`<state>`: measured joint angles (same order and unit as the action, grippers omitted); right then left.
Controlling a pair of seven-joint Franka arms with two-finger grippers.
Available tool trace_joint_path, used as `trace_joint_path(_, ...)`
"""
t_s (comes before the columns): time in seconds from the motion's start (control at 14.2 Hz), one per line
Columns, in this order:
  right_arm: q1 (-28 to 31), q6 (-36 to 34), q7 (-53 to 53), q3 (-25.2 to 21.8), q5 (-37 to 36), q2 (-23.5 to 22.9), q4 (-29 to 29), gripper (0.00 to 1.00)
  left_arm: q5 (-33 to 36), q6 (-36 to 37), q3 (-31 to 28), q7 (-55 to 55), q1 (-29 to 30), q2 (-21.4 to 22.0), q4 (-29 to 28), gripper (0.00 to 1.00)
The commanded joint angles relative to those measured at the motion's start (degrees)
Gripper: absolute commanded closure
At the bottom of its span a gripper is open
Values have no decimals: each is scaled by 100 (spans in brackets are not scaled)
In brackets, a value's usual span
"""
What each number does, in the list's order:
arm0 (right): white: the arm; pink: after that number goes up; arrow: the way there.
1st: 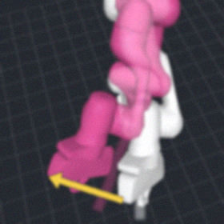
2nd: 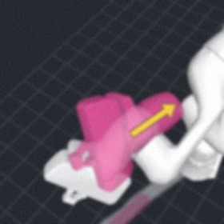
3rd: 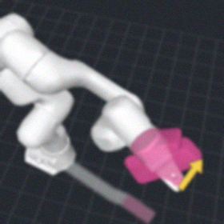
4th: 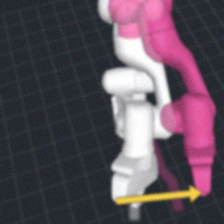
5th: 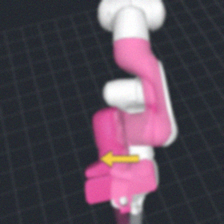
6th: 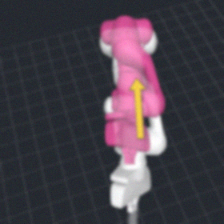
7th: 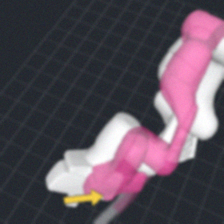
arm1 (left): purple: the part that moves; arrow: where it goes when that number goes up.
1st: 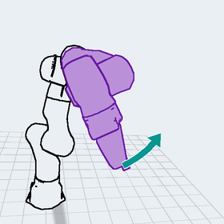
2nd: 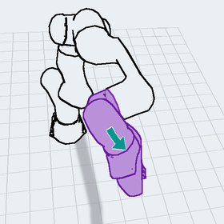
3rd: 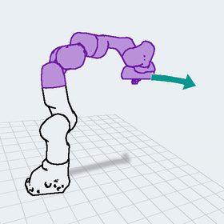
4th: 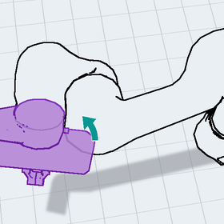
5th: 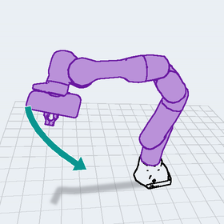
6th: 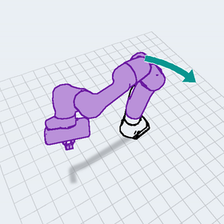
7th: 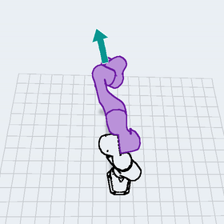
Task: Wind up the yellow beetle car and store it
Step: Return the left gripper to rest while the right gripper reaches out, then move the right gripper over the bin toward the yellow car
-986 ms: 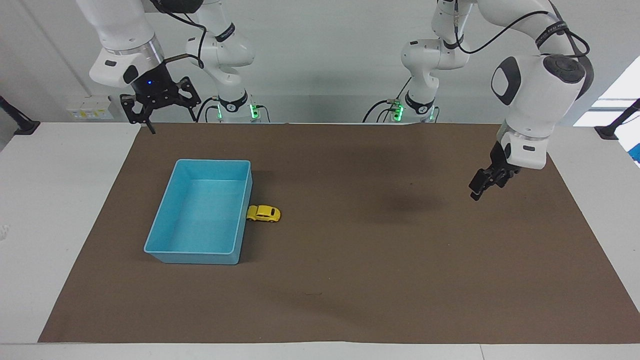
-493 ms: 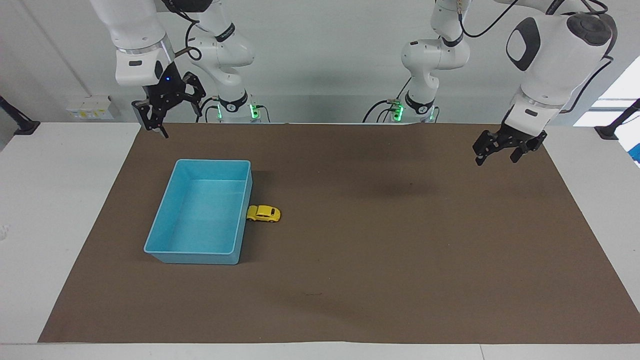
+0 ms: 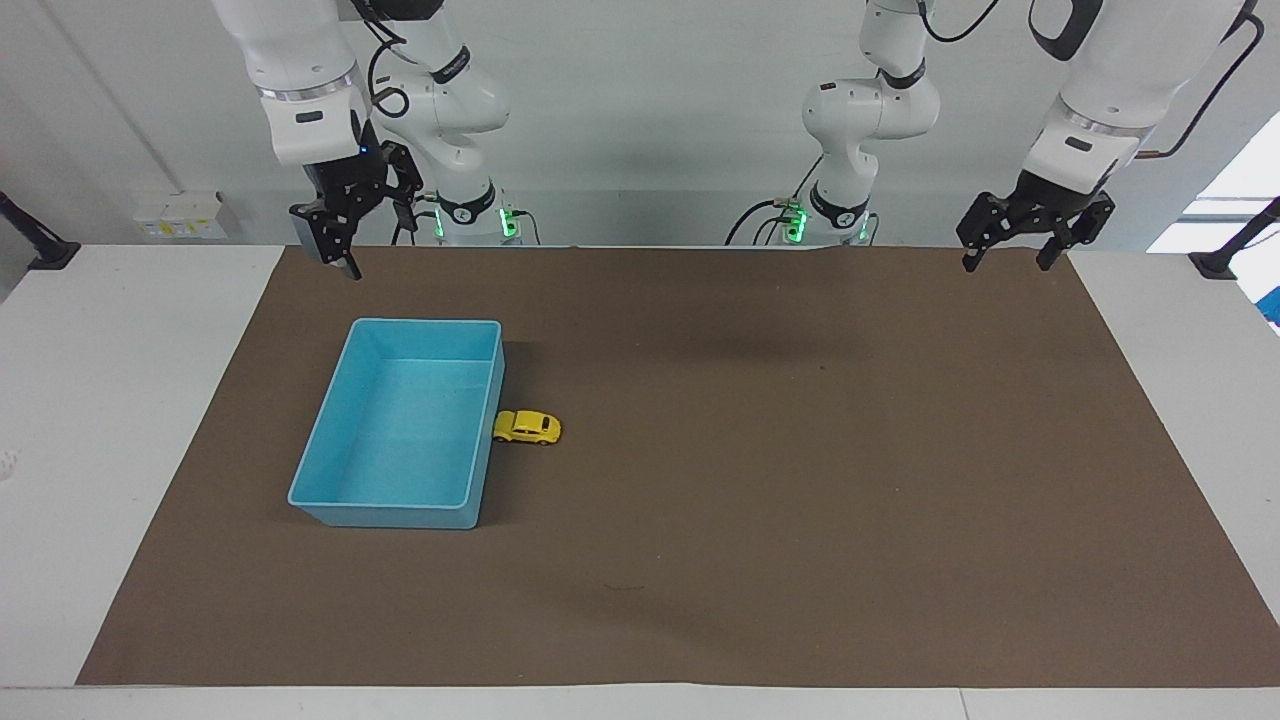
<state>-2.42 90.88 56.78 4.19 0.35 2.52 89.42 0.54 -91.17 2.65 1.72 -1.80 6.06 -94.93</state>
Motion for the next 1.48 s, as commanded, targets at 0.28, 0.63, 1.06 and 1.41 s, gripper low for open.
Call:
trace_joint_path(0.28,-434,334,772,82,-210,-338,84,0,-141,-67,-115,39,84,246,-52,0)
trace_joint_path(0.63,-672,737,1212,91,-220,-839,84,0,-177,45,-116,21,84,211,53,0)
trace_joint_path(1.06,-873,1361,1529,91,-228,-1350,215,0,-177,134,-125,21,145,220,44,0)
trace_joint_path(1.41,-892,1862,1696,91,-255,-1491,506,0,-177,126,-116,21,145,220,44,0)
